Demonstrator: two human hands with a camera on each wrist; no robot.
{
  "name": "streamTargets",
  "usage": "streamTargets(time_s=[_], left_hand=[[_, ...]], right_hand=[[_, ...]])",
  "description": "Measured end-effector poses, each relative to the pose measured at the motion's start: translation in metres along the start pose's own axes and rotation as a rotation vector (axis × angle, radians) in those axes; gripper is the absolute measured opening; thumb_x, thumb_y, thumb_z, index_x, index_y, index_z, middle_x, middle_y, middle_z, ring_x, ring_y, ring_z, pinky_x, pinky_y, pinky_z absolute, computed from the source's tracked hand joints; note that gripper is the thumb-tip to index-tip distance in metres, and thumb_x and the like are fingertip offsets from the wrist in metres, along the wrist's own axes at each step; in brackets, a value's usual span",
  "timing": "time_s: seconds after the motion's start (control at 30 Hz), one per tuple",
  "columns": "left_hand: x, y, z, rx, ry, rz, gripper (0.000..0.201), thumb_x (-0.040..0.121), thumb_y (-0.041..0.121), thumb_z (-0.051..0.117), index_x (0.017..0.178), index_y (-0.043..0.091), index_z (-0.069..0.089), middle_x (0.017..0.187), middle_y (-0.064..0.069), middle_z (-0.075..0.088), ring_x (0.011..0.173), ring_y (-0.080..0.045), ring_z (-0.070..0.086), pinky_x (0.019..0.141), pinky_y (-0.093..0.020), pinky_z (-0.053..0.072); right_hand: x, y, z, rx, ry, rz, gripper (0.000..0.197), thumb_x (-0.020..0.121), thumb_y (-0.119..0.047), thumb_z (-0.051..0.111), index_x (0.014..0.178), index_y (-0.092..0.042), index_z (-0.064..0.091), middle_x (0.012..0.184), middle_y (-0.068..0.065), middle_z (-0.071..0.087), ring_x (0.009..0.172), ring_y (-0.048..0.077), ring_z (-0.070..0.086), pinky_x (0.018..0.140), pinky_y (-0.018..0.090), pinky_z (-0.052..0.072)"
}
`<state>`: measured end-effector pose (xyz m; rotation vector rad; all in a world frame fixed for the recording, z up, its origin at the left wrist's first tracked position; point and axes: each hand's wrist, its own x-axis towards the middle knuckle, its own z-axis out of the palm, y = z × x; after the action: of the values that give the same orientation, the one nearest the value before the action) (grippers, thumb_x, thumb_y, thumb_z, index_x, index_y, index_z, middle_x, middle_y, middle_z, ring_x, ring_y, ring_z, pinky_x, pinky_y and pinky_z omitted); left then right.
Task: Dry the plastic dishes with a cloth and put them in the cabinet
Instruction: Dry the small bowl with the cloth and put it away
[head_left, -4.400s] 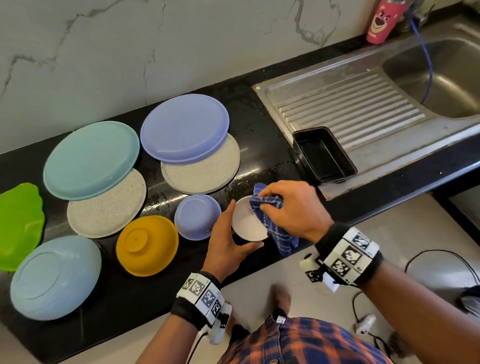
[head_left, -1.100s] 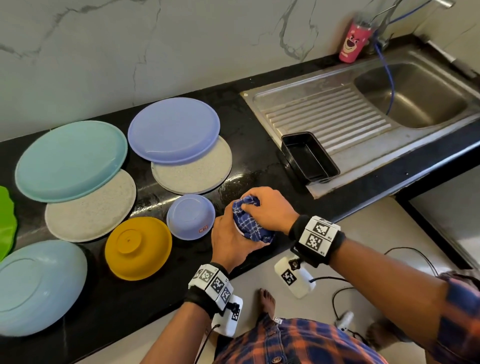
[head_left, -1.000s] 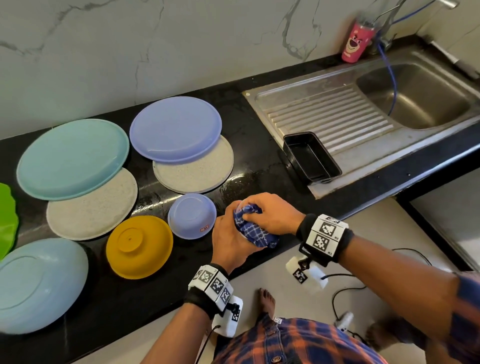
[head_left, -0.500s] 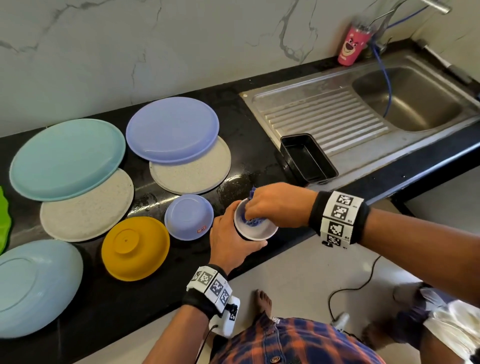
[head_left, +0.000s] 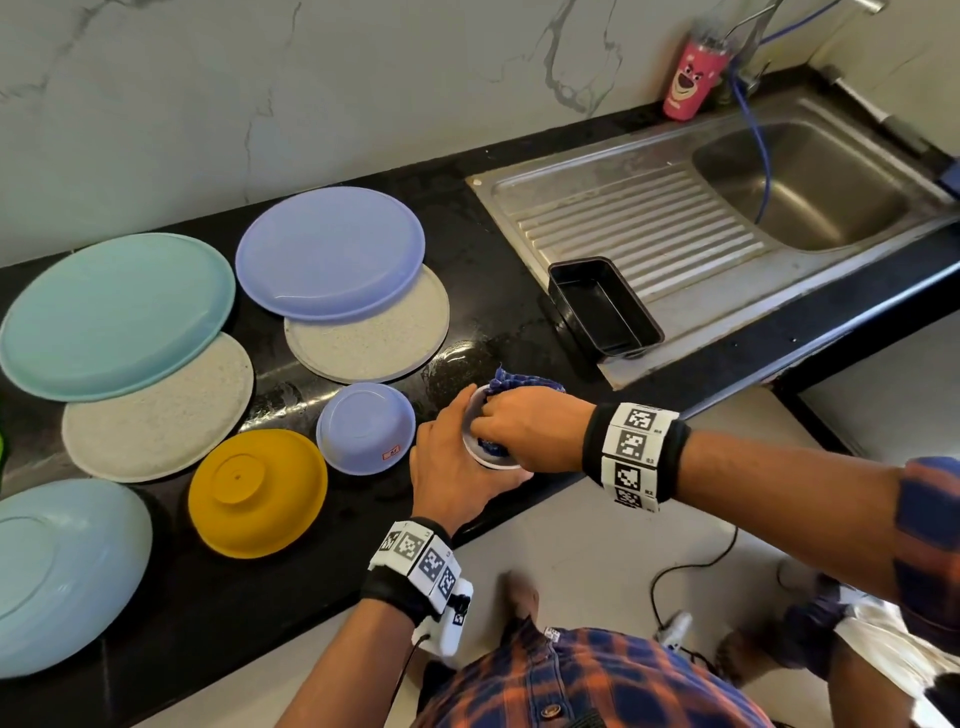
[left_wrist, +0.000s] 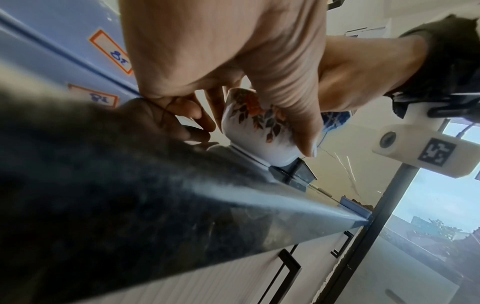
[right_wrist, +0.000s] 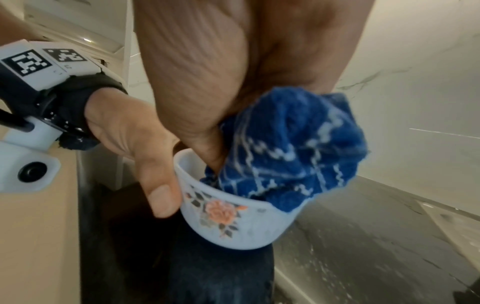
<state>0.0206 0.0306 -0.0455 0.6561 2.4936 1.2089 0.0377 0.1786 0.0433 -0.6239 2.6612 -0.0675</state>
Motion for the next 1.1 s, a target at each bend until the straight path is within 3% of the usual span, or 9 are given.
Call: streamTargets(time_s=[0.13, 0.23, 0.4, 0.5, 0.63, 0.77, 0.87, 0.97, 1.1], left_hand=[[0.001, -0.004, 0.001, -0.025, 0.024, 0.022, 0.107, 0.052, 0.064, 0.083, 0.145, 0.041, 0.034, 0.13, 0.019, 0.059, 0.117, -0.009, 0.057, 0.1, -0.039, 0.049], [0.0, -0.004, 0.001, -0.023, 0.029, 0.014, 0.106, 0.05, 0.064, 0.082, 0.143, 0.041, 0.036, 0.123, 0.018, 0.062, 0.111, -0.01, 0.06, 0.094, -0.04, 0.05], [0.001, 0.001, -0.003, -0.012, 0.035, 0.056, 0.098, 0.048, 0.066, 0.082, 0.134, 0.04, 0.042, 0.115, 0.017, 0.064, 0.1, -0.012, 0.063, 0.086, -0.04, 0.053], [0.002, 0.0, -0.005, -0.058, 0.018, 0.068, 0.095, 0.046, 0.062, 0.085, 0.128, 0.039, 0.045, 0.11, 0.015, 0.066, 0.098, -0.011, 0.064, 0.085, -0.041, 0.053], [0.0, 0.0, -0.004, -0.024, 0.021, 0.034, 0.098, 0.044, 0.066, 0.082, 0.13, 0.042, 0.04, 0.114, 0.017, 0.063, 0.103, -0.015, 0.06, 0.085, -0.042, 0.053], [0.0, 0.002, -0.004, -0.023, 0.033, 0.03, 0.097, 0.045, 0.066, 0.08, 0.13, 0.042, 0.041, 0.115, 0.016, 0.064, 0.104, -0.014, 0.061, 0.089, -0.041, 0.052], [0.001, 0.006, -0.005, -0.069, 0.035, 0.032, 0.094, 0.047, 0.064, 0.079, 0.13, 0.041, 0.042, 0.114, 0.015, 0.066, 0.105, -0.013, 0.063, 0.094, -0.042, 0.051], [0.001, 0.004, -0.006, -0.06, 0.021, 0.041, 0.089, 0.05, 0.063, 0.08, 0.128, 0.042, 0.043, 0.112, 0.016, 0.067, 0.103, -0.011, 0.064, 0.093, -0.041, 0.051], [-0.001, 0.0, -0.009, -0.057, -0.008, 0.062, 0.093, 0.051, 0.059, 0.082, 0.132, 0.049, 0.038, 0.113, 0.021, 0.064, 0.103, -0.008, 0.062, 0.091, -0.041, 0.05]], right_hand=[[0.001, -0.014, -0.004, 0.0, -0.056, 0.122, 0.03, 0.098, -0.017, 0.056, 0.127, -0.014, 0.057, 0.118, 0.008, 0.066, 0.107, 0.026, 0.063, 0.092, 0.033, 0.05], [0.003, -0.02, -0.011, 0.052, -0.056, 0.204, 0.028, 0.096, -0.013, 0.052, 0.122, -0.013, 0.061, 0.12, 0.008, 0.064, 0.108, 0.026, 0.06, 0.083, 0.03, 0.045], [0.005, 0.002, -0.034, 0.335, -0.154, 0.342, 0.028, 0.093, -0.02, 0.053, 0.117, -0.023, 0.066, 0.11, 0.004, 0.069, 0.098, 0.025, 0.066, 0.085, 0.039, 0.054], [-0.007, 0.014, -0.039, 0.532, -0.007, 0.461, 0.021, 0.094, -0.023, 0.056, 0.11, -0.029, 0.067, 0.111, 0.001, 0.069, 0.1, 0.022, 0.065, 0.085, 0.039, 0.054], [-0.022, 0.018, -0.037, 0.56, 0.291, 0.632, 0.021, 0.094, -0.015, 0.055, 0.107, -0.023, 0.07, 0.105, 0.002, 0.071, 0.098, 0.021, 0.065, 0.091, 0.04, 0.053], [-0.015, 0.005, -0.022, 0.614, 0.41, 0.723, 0.017, 0.094, -0.02, 0.058, 0.106, -0.023, 0.069, 0.104, 0.001, 0.071, 0.098, 0.021, 0.064, 0.089, 0.034, 0.051], [-0.001, -0.009, -0.002, 0.701, 0.439, 0.731, 0.013, 0.09, -0.02, 0.06, 0.099, -0.024, 0.068, 0.096, 0.001, 0.072, 0.092, 0.021, 0.067, 0.087, 0.037, 0.055], [0.002, -0.013, 0.01, 0.769, 0.425, 0.672, 0.014, 0.091, -0.02, 0.062, 0.101, -0.024, 0.07, 0.1, 0.0, 0.073, 0.093, 0.018, 0.068, 0.089, 0.037, 0.055], [-0.01, -0.004, -0.009, 0.636, 0.121, 0.338, 0.026, 0.092, -0.01, 0.062, 0.111, -0.023, 0.073, 0.107, -0.006, 0.069, 0.098, 0.016, 0.066, 0.088, 0.027, 0.052]])
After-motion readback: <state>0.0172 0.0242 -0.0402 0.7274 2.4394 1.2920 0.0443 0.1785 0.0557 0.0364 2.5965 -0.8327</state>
